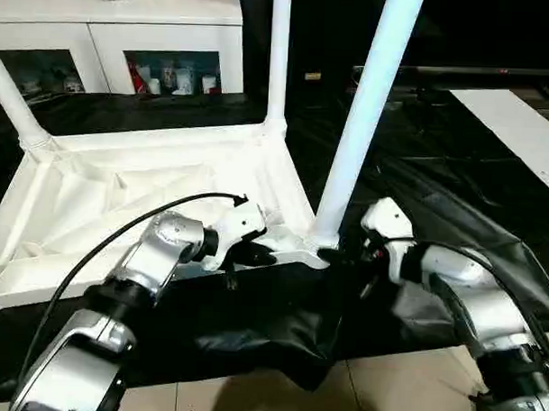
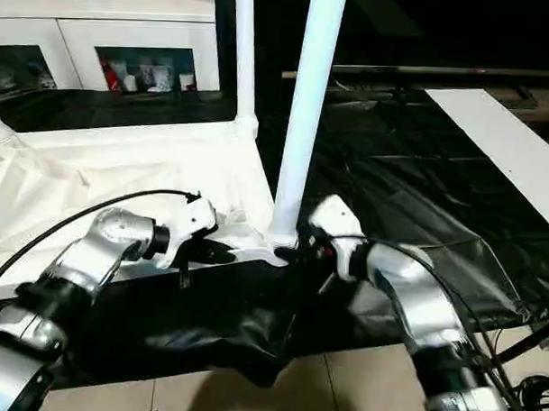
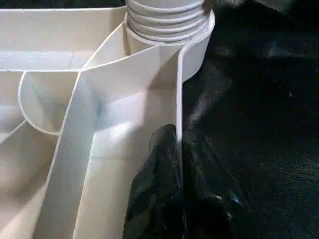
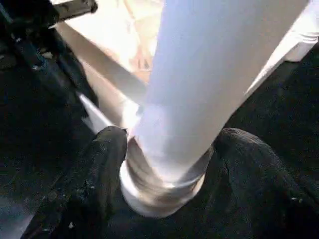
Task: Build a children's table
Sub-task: Rotate table base, then rotate leg to tighten
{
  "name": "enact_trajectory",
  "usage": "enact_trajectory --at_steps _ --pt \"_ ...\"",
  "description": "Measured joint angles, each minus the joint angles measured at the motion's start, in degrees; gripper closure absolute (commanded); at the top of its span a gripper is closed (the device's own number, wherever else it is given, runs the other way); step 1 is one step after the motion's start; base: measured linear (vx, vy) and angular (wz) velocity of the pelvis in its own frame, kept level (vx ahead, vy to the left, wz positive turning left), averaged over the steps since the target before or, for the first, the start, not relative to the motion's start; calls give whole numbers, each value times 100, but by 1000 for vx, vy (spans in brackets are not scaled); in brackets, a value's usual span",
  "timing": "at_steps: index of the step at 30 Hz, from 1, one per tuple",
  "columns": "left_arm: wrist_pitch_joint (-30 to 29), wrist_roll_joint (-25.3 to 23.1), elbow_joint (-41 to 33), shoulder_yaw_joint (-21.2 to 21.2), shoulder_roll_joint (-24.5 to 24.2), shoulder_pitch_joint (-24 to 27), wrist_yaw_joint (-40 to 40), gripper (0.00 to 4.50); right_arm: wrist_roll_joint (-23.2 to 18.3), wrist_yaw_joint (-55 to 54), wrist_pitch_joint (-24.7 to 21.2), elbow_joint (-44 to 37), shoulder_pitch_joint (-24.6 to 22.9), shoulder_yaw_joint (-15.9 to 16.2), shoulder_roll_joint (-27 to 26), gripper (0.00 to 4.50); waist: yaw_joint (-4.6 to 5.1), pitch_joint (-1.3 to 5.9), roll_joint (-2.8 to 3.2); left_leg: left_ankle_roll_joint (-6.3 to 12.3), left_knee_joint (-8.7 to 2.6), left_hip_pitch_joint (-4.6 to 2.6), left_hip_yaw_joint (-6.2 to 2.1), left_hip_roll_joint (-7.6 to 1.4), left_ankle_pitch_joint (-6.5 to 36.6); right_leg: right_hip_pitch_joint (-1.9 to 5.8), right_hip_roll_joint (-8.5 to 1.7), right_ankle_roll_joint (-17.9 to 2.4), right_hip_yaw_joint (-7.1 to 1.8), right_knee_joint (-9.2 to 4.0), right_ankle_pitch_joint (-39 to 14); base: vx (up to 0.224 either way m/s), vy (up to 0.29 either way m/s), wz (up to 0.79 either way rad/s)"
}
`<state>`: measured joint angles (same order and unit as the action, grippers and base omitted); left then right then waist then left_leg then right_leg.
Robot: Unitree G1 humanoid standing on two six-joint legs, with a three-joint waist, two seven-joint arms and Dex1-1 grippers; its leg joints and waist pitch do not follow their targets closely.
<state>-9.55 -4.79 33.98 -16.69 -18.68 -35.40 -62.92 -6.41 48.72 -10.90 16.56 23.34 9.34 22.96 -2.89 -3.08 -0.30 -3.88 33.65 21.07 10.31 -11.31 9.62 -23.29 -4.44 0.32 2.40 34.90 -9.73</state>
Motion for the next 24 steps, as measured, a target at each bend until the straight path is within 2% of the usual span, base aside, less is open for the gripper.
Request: enact_trajectory --at_steps 4,12,23,24 --pt "-4 -5 -309 0 -122 180 -38 449 6 42 253 396 150 30 -170 125 37 0 -6 1 -13 2 0 -1 1 -4 0 -17 5 1 2 0 0 0" --pt "-86 0 -591 7 -201 327 -47 449 56 122 382 672 217 176 -294 125 64 -6 -30 0 -25 2 0 0 1 -8 1 11 4 0 -21 0 0 0" --pt "-195 9 -745 11 -283 377 -44 449 110 126 562 1025 376 188 -450 125 97 -28 -66 0 -34 -1 0 0 1 -10 1 15 3 -1 -24 0 0 0" --pt "-204 10 -757 12 -290 379 -44 450 96 130 590 1061 381 181 -464 143 99 -30 -70 0 -36 -2 0 0 1 -10 1 15 3 -1 -24 0 0 0"
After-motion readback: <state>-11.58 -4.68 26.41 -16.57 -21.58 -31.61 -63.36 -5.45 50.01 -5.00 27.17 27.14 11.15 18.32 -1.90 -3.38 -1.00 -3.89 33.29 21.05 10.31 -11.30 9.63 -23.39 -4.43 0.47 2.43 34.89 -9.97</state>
